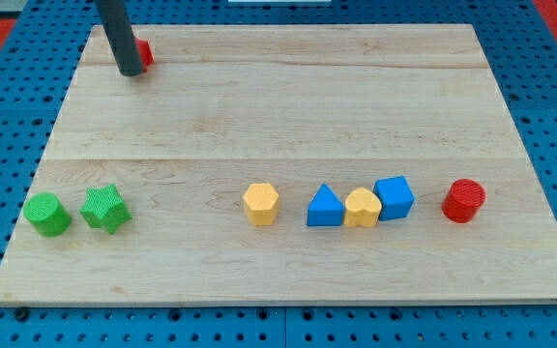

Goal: Place the blue triangle at the top center of the board

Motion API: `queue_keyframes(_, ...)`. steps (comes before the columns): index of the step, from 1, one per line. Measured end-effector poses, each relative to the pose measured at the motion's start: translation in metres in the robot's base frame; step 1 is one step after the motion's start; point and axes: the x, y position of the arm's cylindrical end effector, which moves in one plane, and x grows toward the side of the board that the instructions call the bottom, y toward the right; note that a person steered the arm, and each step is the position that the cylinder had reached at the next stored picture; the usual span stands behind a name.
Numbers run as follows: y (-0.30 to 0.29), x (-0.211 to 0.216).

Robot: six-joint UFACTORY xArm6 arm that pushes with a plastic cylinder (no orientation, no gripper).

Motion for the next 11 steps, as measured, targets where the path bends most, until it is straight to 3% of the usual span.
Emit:
queue_keyframes(4, 0.017, 0.008)
queue_keyframes(5, 0.068, 0.038)
queue_keyframes(7, 0.224, 0.051)
queue_keyframes(8, 0.299, 0.123)
queue_keyframes(9, 0.265, 0.148)
queue_keyframes(10, 0.25, 0.144)
queue_keyframes(11, 0.193, 0.158)
